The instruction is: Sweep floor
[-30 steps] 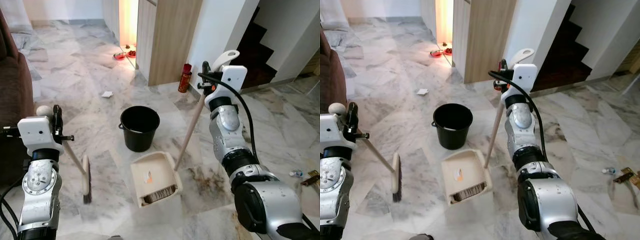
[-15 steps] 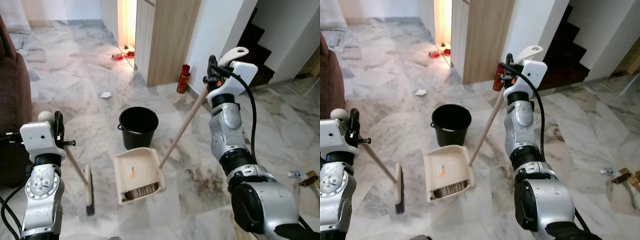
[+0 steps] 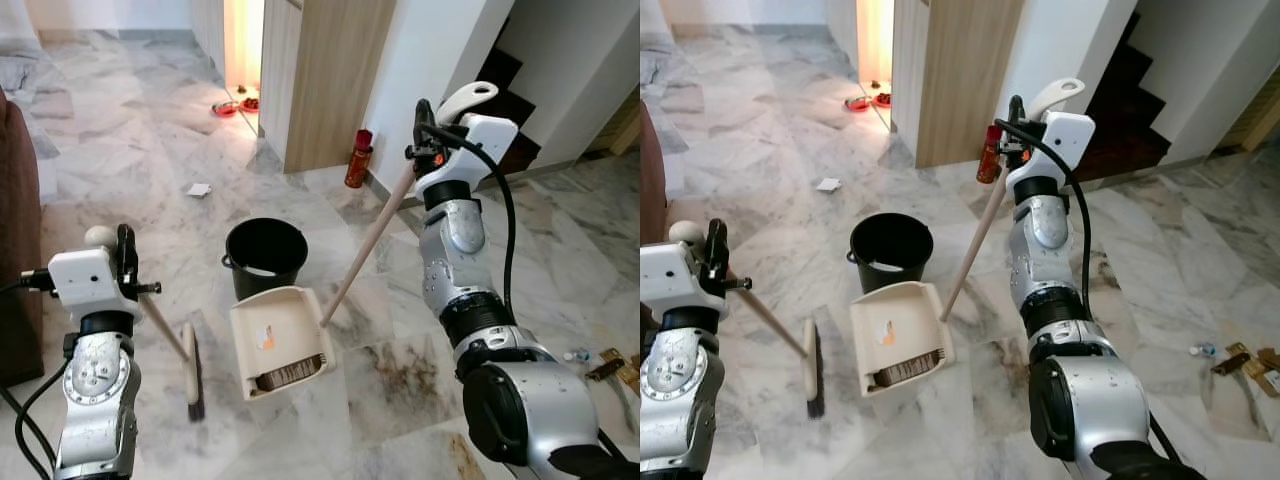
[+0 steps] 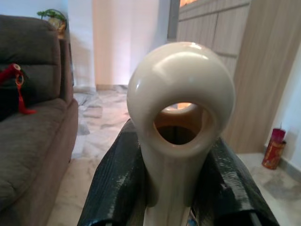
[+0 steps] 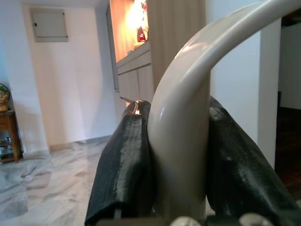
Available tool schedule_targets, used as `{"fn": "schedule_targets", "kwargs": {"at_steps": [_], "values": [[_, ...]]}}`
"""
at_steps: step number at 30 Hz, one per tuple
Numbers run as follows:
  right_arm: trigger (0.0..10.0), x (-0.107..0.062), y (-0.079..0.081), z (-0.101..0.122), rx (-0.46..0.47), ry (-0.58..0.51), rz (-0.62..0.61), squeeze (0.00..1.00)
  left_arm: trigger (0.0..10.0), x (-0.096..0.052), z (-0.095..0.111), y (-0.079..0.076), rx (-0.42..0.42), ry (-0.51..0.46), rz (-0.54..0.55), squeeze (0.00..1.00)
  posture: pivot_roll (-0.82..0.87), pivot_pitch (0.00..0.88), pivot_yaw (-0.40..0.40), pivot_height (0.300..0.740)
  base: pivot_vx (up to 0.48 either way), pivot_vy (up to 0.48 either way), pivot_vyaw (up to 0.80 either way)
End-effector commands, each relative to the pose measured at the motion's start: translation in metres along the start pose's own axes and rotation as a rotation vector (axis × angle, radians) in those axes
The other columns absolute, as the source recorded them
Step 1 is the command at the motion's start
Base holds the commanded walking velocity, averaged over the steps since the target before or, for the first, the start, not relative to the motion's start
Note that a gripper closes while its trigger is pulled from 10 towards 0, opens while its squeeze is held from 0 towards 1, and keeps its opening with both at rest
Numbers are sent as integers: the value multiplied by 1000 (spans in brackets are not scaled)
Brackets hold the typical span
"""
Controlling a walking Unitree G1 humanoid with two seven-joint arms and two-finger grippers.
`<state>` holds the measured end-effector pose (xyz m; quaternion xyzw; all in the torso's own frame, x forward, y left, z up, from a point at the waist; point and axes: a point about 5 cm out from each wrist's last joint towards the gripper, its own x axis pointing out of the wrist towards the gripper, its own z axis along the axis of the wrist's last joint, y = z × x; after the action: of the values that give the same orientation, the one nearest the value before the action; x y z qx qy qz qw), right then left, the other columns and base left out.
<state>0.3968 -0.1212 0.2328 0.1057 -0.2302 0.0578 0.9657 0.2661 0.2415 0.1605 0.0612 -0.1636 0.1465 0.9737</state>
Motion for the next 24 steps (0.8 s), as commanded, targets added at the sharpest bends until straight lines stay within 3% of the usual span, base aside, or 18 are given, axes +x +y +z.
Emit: {"fn": "schedule_targets", "kwargs": {"at_steps": [1,5,20,24], "values": [[10000,10,-6,24,-26,-102,3,0,10000,2,13,-11,-14,-63,-26,0,243,0,-208,740,337,0,0],[10000,10,-4,25,-22,-104,15,0,10000,1,14,-11,-15,-62,-24,0,245,0,-212,740,337,0,728],[10000,13,6,30,81,-138,46,0,10000,-1,17,-10,-4,-67,-21,0,255,0,-206,740,335,0,0],[10000,17,5,37,151,-169,29,0,10000,-1,18,-10,1,-70,-22,0,256,0,-206,740,335,0,0]]}}
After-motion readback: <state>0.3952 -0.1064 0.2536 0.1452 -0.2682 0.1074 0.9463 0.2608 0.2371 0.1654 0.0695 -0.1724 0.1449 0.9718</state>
